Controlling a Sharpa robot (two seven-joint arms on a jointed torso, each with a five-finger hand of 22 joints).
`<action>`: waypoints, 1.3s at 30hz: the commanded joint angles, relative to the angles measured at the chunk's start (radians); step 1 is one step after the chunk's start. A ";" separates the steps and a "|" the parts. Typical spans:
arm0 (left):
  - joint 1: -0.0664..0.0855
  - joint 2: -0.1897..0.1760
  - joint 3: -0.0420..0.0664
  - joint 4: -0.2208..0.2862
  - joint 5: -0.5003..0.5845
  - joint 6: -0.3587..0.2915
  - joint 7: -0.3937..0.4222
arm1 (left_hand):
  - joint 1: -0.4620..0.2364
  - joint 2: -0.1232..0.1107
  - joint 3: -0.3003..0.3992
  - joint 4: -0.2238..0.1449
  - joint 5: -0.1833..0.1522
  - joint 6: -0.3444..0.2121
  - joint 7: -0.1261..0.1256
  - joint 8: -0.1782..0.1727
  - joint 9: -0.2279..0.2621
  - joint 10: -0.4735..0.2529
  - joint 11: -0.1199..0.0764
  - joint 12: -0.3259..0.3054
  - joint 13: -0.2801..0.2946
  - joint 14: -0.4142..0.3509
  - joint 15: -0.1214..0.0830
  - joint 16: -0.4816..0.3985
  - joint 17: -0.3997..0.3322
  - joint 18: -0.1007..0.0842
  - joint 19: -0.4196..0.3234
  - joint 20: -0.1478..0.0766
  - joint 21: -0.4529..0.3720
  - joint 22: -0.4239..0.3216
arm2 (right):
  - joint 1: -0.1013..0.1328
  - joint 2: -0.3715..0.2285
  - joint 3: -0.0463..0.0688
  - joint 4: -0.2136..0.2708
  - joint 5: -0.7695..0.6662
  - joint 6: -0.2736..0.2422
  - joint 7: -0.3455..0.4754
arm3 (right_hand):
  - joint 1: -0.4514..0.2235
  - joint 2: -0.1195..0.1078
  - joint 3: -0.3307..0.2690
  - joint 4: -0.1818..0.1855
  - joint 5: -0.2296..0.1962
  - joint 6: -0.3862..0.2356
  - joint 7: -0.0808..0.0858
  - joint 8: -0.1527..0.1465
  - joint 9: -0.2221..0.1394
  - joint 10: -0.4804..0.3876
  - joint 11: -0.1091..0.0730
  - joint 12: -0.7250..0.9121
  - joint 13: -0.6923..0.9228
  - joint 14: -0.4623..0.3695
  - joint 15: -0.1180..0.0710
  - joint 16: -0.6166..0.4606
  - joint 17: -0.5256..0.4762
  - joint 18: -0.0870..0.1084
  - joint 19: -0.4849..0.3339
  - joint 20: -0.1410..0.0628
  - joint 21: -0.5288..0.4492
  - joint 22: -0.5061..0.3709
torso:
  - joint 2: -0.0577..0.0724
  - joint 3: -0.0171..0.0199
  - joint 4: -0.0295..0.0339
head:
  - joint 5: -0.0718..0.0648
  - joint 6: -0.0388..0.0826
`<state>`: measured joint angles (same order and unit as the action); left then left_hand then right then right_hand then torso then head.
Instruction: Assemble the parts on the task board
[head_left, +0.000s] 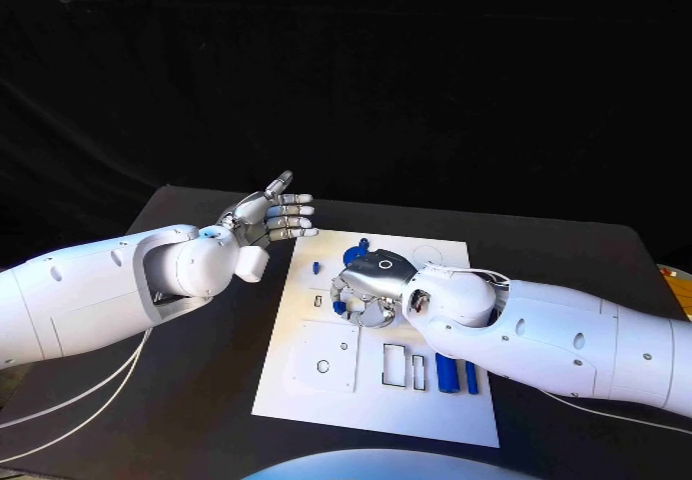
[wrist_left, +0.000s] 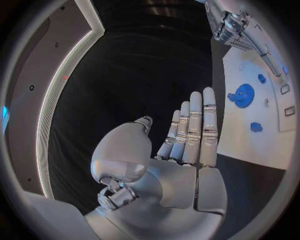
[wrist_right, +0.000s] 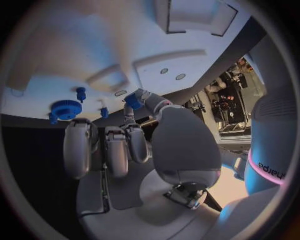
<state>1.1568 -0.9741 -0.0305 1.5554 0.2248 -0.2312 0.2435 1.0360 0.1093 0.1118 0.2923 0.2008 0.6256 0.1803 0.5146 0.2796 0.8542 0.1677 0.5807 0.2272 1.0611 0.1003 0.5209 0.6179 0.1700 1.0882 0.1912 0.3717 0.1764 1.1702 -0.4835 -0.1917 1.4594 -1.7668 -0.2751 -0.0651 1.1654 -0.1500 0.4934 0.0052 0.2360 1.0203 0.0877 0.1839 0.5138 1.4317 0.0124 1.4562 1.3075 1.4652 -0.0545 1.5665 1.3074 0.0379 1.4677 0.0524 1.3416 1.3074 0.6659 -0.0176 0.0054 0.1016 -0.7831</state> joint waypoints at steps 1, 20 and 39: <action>0.001 0.002 0.001 0.002 -0.004 0.020 0.003 | 0.010 -0.002 -0.007 0.002 0.005 -0.007 0.063 0.003 -0.001 -0.008 0.002 0.003 -0.001 -0.004 0.000 0.003 0.001 0.011 0.006 0.000 -0.005 -0.002 | 0.000 -0.001 0.000 0.004 0.004 0.033 -0.091 | -0.014 0.001 -0.001 0.010 0.010 0.000 0.006 -0.003 0.013 -0.001 0.006 -0.006 0.117 0.106 0.009 0.004 0.263 0.005 0.026 0.009 0.007 0.206 | 0.001 -0.0005 0.0001 | -0.001 0.000; 0.001 0.000 0.001 0.003 -0.017 0.023 0.001 | 0.013 -0.003 -0.008 0.001 0.005 -0.009 0.063 0.004 -0.002 -0.009 0.002 0.004 -0.002 -0.005 0.000 0.005 0.001 0.011 0.006 0.001 -0.006 -0.003 | 0.000 0.001 0.000 0.017 -0.022 0.066 -0.215 | -0.033 -0.018 0.002 0.048 0.080 -0.005 0.012 -0.009 0.014 -0.009 0.012 -0.013 0.107 0.106 0.013 0.004 0.263 0.006 0.026 0.012 0.001 0.205 | 0.001 -0.0012 0.0011 | -0.005 -0.002; 0.001 0.000 0.001 0.002 -0.023 0.029 -0.005 | 0.016 -0.004 -0.009 0.001 0.005 -0.010 0.064 0.005 -0.003 -0.009 0.002 0.005 -0.003 -0.007 0.000 0.007 0.001 0.012 0.006 0.001 -0.007 -0.003 | -0.001 0.013 0.000 0.012 -0.032 0.082 -0.246 | -0.083 -0.063 -0.023 0.117 0.095 -0.068 0.046 -0.054 0.001 -0.047 0.042 -0.040 0.074 0.106 0.038 0.004 0.263 0.007 0.022 0.032 -0.014 0.202 | 0.000 -0.0013 0.0016 | -0.006 -0.003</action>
<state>1.1567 -0.9755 -0.0306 1.5555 0.2104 -0.2249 0.2379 1.0399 0.1053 0.1090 0.2951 0.2008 0.6221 0.1768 0.5145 0.2769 0.8505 0.1715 0.5807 0.2253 1.0612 0.1003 0.5209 0.6176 0.1700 1.0882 0.1912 0.3681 0.1749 1.1694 -0.4718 -0.1918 1.4724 -1.7815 -0.2084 -0.2906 1.0865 -0.2052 0.4691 0.1203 0.3351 0.9588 0.1328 0.1338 0.5157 1.3890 0.0550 1.4186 1.3074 1.4682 -0.0229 1.5665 1.3073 0.0380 1.4642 0.0774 1.3244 1.3080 0.6658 -0.0186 0.0068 0.0965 -0.7867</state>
